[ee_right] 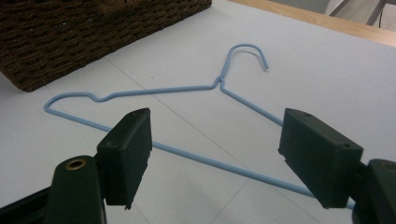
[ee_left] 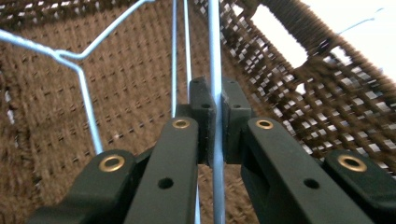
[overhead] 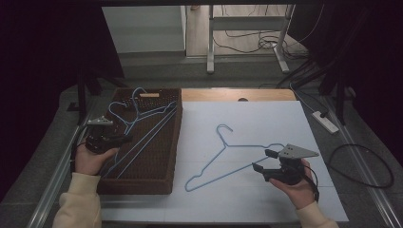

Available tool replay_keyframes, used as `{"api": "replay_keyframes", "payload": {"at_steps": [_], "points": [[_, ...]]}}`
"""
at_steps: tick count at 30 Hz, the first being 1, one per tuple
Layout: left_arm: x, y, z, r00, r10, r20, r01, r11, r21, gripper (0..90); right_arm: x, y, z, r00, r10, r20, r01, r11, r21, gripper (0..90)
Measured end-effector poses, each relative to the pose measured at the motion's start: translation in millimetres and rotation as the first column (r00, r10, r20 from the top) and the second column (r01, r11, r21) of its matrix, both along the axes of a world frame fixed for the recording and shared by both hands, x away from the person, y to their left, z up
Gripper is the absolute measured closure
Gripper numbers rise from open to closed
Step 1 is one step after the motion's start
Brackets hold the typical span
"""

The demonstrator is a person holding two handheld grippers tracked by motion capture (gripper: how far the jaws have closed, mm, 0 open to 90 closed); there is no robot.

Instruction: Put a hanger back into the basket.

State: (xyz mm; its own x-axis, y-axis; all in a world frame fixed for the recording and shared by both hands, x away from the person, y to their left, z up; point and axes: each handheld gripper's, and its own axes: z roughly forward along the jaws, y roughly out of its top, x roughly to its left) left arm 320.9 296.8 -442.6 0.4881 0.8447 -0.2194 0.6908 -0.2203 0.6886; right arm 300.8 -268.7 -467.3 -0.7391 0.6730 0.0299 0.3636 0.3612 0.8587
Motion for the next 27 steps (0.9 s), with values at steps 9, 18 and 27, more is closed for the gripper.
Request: {"api": "replay_keyframes", "payload": {"at_steps": [9,18,27], "points": [[5.2,2.0,-8.9,0.997,0.058,-0.051,-0.055,0.9971,0.053,85.0,0.4,0.8,-0.9,1.0,0.003,-0.007,-0.003,1.0,-0.008,25.8],[9.6,2.5,-16.3,0.9874,0.121,-0.102,-0.108,0.9867,0.121,74.3,0.3,0.9,-1.2,1.0,0.003,-0.009,-0.003,0.9999,-0.012,25.7],[1.9,0.6,-3.2,0.9808,0.193,0.026,-0.195,0.9667,0.166,42.6,0.6,1.6,-1.9,0.9999,0.005,-0.01,-0.005,0.9999,-0.016,25.6]]}}
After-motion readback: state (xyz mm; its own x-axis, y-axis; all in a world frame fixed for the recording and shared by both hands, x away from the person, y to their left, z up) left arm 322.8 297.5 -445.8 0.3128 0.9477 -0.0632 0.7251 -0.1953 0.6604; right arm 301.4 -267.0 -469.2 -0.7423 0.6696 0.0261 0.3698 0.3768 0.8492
